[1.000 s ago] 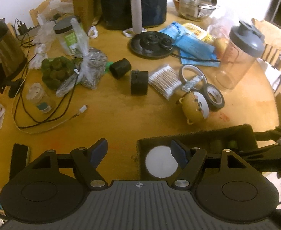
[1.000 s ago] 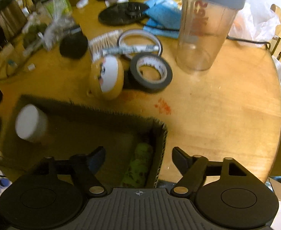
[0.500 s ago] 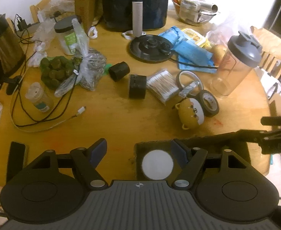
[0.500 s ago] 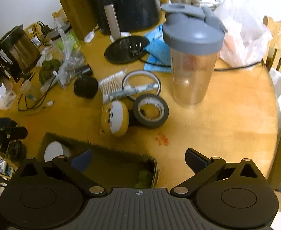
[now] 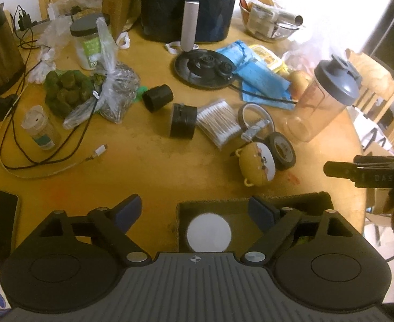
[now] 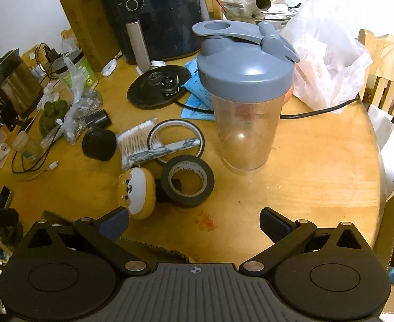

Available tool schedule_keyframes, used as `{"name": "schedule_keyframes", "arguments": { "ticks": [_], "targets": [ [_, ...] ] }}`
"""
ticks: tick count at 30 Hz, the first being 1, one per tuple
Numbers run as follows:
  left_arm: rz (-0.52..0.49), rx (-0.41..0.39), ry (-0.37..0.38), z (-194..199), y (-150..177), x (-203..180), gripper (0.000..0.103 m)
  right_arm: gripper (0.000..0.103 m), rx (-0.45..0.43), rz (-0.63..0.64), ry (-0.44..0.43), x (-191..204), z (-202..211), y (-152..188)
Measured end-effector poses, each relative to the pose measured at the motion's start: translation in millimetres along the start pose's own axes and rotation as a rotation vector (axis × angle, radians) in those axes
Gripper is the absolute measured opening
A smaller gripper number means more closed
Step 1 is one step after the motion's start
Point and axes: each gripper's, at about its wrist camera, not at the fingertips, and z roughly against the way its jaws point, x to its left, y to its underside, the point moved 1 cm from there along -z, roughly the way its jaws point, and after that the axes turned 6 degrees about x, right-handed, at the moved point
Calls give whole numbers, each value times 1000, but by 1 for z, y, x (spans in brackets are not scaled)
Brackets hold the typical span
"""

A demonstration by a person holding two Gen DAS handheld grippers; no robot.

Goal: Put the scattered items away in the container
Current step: 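Move the right gripper toward the black electrical tape roll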

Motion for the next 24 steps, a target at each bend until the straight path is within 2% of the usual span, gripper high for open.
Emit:
{"name": "schedule_keyframes", "arguments": {
  "ticks": [1,3,5,12,16,24],
  "targets": [
    [-5,-12,-4,1,-1,0,94,103,-2,-4,-1,0,-1,-1],
    [-18,-45,-6,3,-2,1,103,103,-5,-13,1,-1,-5,-4],
    [-29,-63,3,4,-2,1,103,103,-4,-25,5,-2,-10,-8],
    [-50,-14,27,-4,3,4,103,103,4,-97,-26,-4,-34,-20],
    [-56,-6,14,-4,5,8,103,103,6,-115,-4,-3,-48,-27],
    [-29,39,23,-10,5,21,103,102,25,-153,-32,1,-77,-38]
  ]
}}
